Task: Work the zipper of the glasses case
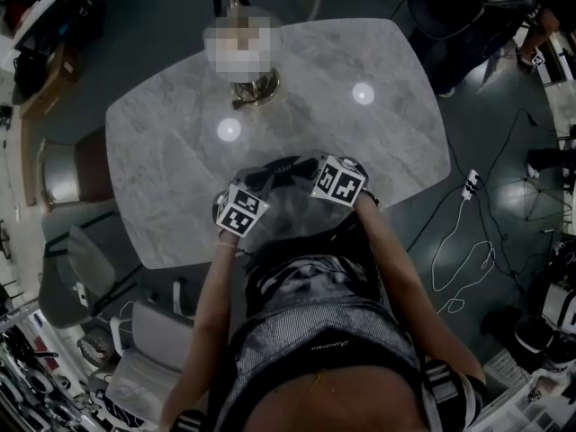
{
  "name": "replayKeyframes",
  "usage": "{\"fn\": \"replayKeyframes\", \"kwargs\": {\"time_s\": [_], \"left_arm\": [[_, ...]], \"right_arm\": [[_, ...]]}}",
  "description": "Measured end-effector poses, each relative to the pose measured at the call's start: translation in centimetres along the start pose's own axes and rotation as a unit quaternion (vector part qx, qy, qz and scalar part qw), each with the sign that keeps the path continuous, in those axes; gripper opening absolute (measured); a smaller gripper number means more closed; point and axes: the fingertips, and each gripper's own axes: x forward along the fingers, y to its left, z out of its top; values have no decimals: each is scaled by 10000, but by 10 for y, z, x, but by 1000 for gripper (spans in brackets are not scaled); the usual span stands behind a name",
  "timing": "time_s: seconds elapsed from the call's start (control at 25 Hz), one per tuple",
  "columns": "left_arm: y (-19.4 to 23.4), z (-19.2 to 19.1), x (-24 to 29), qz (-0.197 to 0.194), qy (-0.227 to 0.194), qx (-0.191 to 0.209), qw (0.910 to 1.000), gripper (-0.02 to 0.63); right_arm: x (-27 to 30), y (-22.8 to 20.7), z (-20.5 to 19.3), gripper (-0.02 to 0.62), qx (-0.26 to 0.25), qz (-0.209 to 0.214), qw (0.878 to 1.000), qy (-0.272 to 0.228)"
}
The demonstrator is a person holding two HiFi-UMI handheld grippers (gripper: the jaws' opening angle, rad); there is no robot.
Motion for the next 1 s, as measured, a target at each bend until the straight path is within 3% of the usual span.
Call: {"fn": "replayKeyframes", "kwargs": {"time_s": [0.32, 0.6, 1.0], "left_arm": [[-7, 47, -19, 203, -899, -774, 9927, 7], [2, 89, -54, 679, -1663, -998, 9787, 6], [9, 132, -96, 1023, -2487, -1321, 9541, 6]], "right_arm": [[-25, -3, 42, 86, 60, -178, 9982, -563], [-60, -8, 86, 80, 180, -455, 9885, -1429], [-109, -12, 124, 80, 424, -701, 9652, -2483]]}}
